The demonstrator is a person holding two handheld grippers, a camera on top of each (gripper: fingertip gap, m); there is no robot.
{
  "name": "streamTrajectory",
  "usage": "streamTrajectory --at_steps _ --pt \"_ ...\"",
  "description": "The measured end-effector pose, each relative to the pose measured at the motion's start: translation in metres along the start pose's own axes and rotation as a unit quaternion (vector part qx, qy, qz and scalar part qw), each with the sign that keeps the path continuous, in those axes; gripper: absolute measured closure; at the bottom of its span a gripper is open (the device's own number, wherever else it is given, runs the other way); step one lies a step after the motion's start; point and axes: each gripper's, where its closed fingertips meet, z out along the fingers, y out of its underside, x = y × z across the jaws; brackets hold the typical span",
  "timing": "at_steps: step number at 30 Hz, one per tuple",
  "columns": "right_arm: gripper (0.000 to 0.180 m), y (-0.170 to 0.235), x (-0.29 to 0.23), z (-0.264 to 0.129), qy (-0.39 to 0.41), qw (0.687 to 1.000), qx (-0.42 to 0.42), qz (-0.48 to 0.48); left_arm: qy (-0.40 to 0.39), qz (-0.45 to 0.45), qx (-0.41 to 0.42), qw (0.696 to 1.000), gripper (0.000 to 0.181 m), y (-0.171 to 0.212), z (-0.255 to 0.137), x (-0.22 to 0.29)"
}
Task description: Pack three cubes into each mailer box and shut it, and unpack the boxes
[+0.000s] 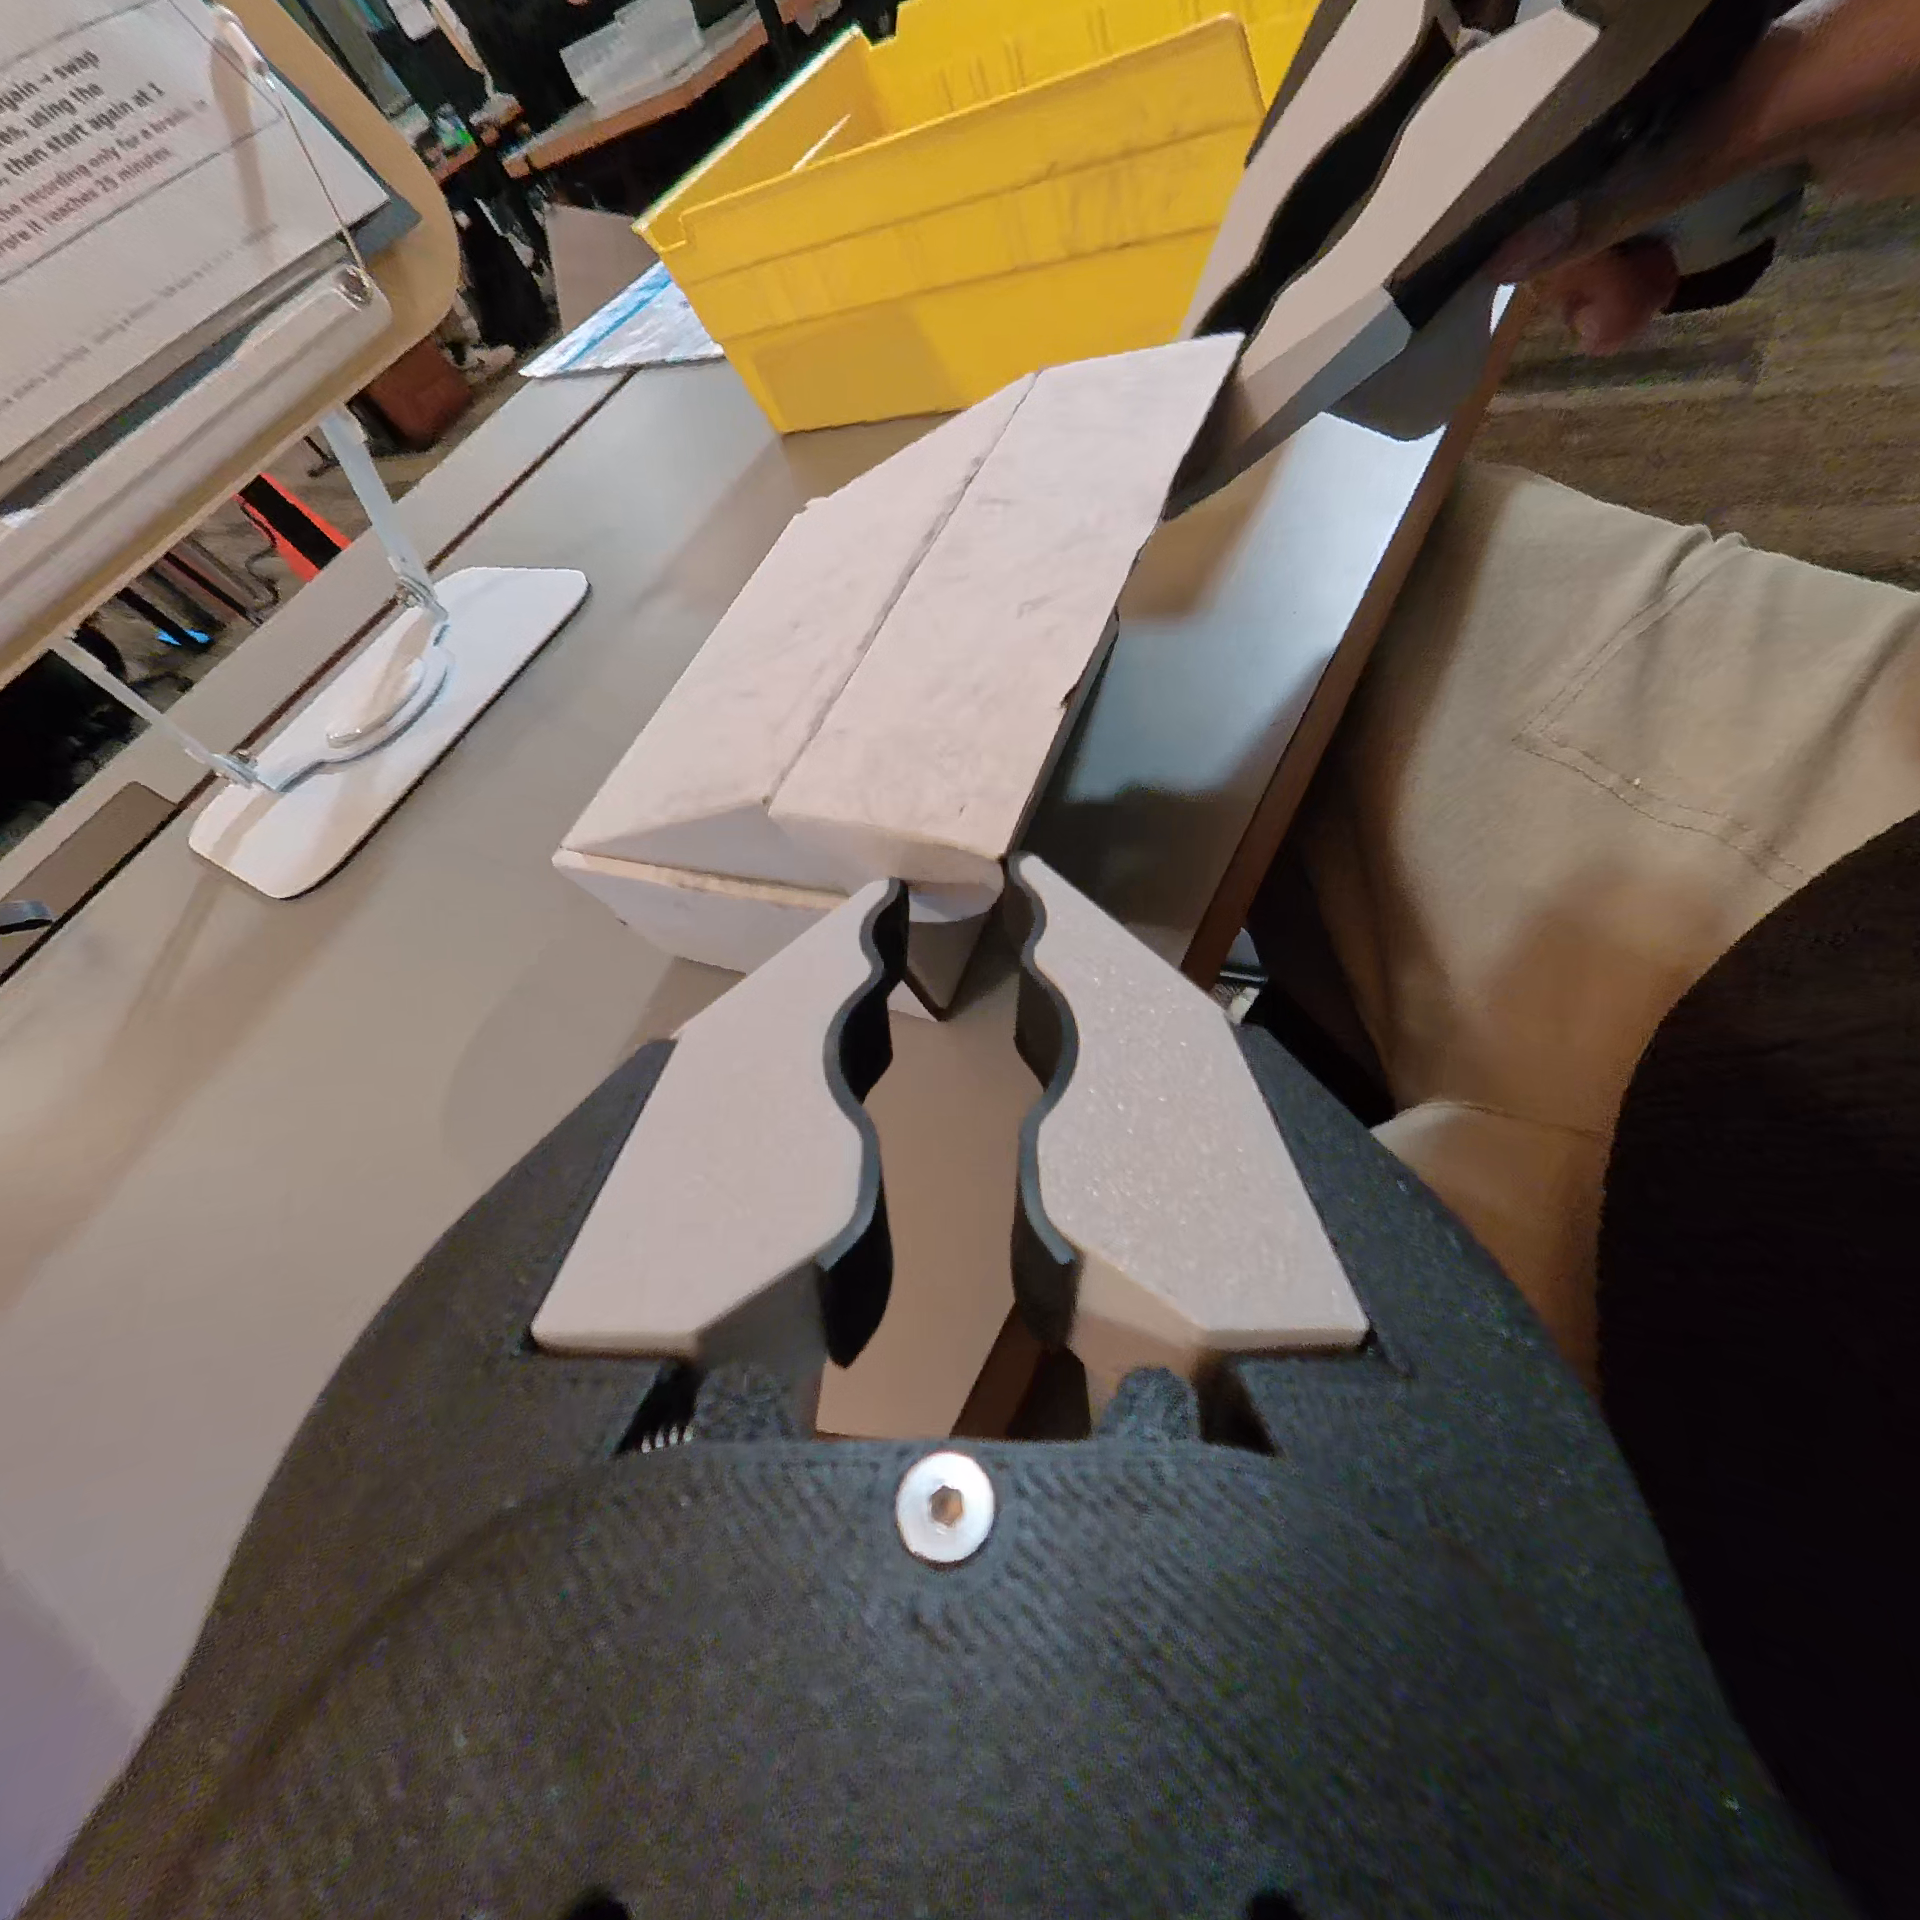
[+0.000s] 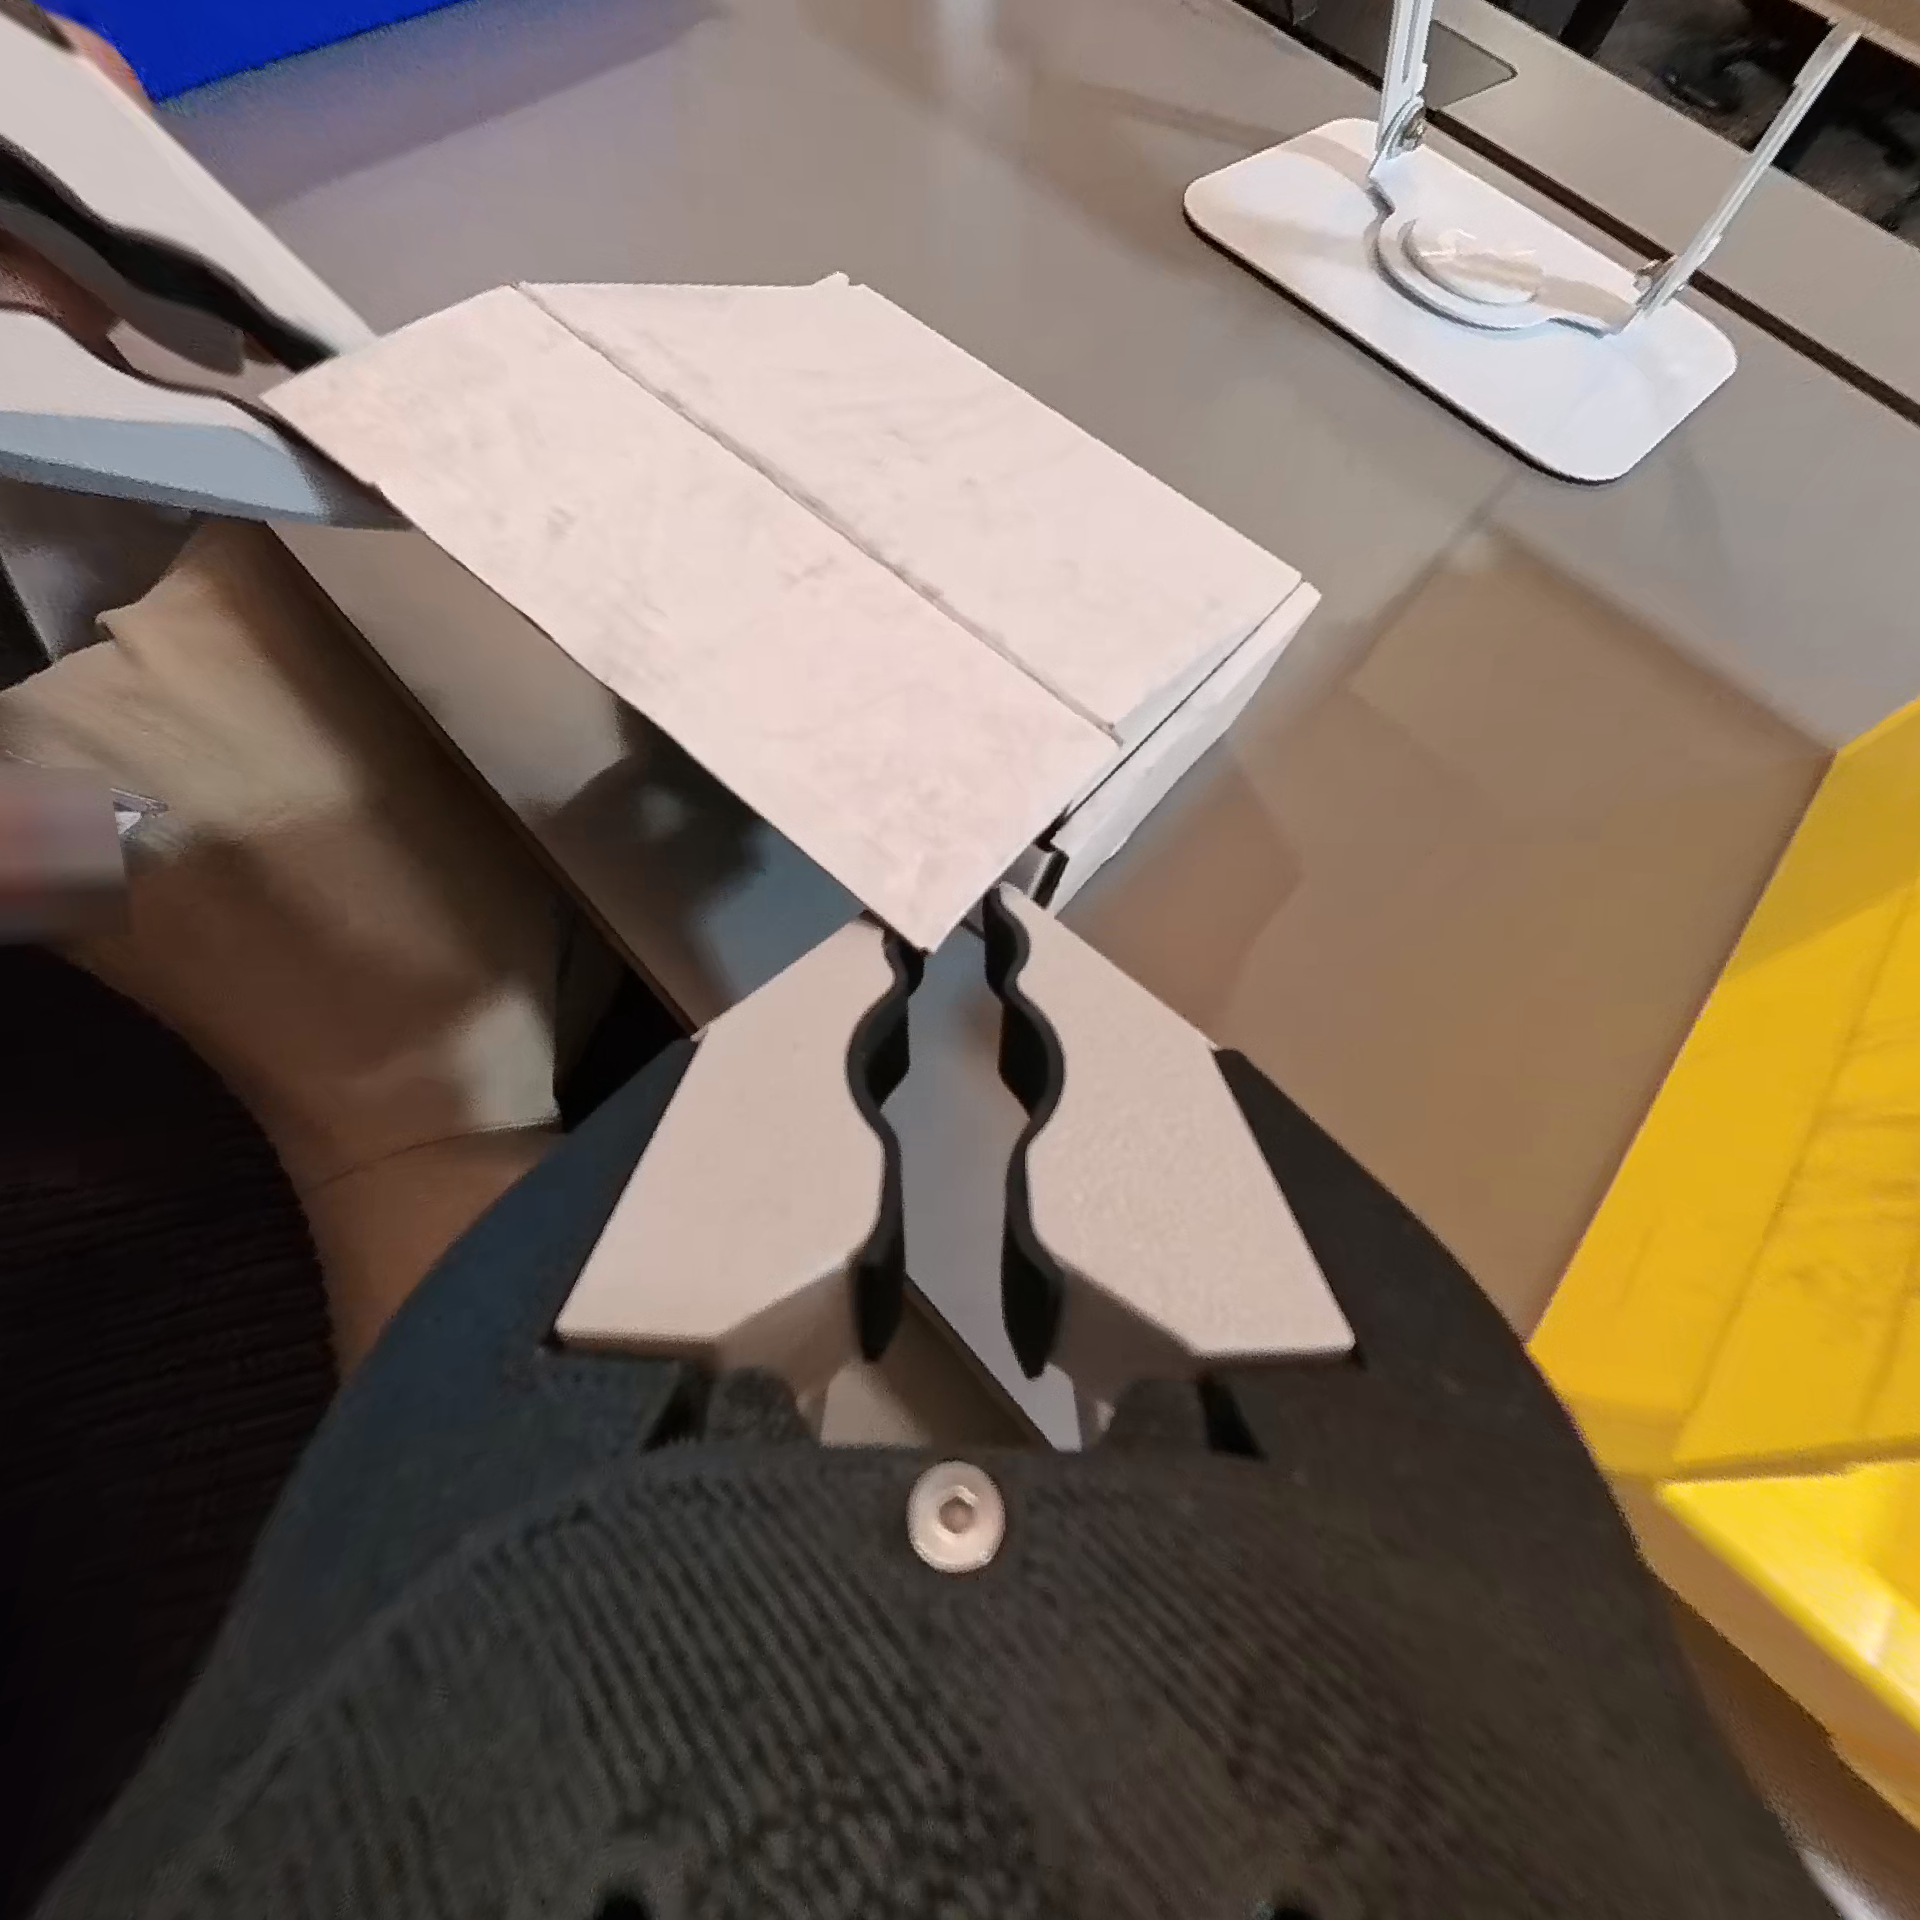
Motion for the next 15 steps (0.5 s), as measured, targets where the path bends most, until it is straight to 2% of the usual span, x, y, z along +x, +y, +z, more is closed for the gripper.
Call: streamTrajectory --at_steps 2,3,5,8,15 --pt "0.168 0.001 0.0 0.001 -0.008 1.0 0.003 0.014 0.008 0.002 -0.016 1.0 0.171 0.008 0.003 0.003" --pt "0.161 0.001 0.0 0.001 -0.014 1.0 0.005 0.023 0.009 0.007 -0.026 1.0 0.171 0.012 0.004 0.004" --pt "0.147 0.0 0.002 0.001 -0.021 0.999 0.015 0.039 0.013 0.018 -0.035 0.999 0.162 0.015 0.006 0.008" --pt "0.136 -0.005 0.009 -0.002 -0.014 0.998 0.035 0.046 0.015 0.021 -0.034 0.999 0.147 0.013 0.006 0.011" --pt "0.132 -0.01 0.012 -0.002 0.016 0.999 0.042 0.016 -0.042 -0.006 -0.009 0.999 0.123 0.005 0.005 -0.012"
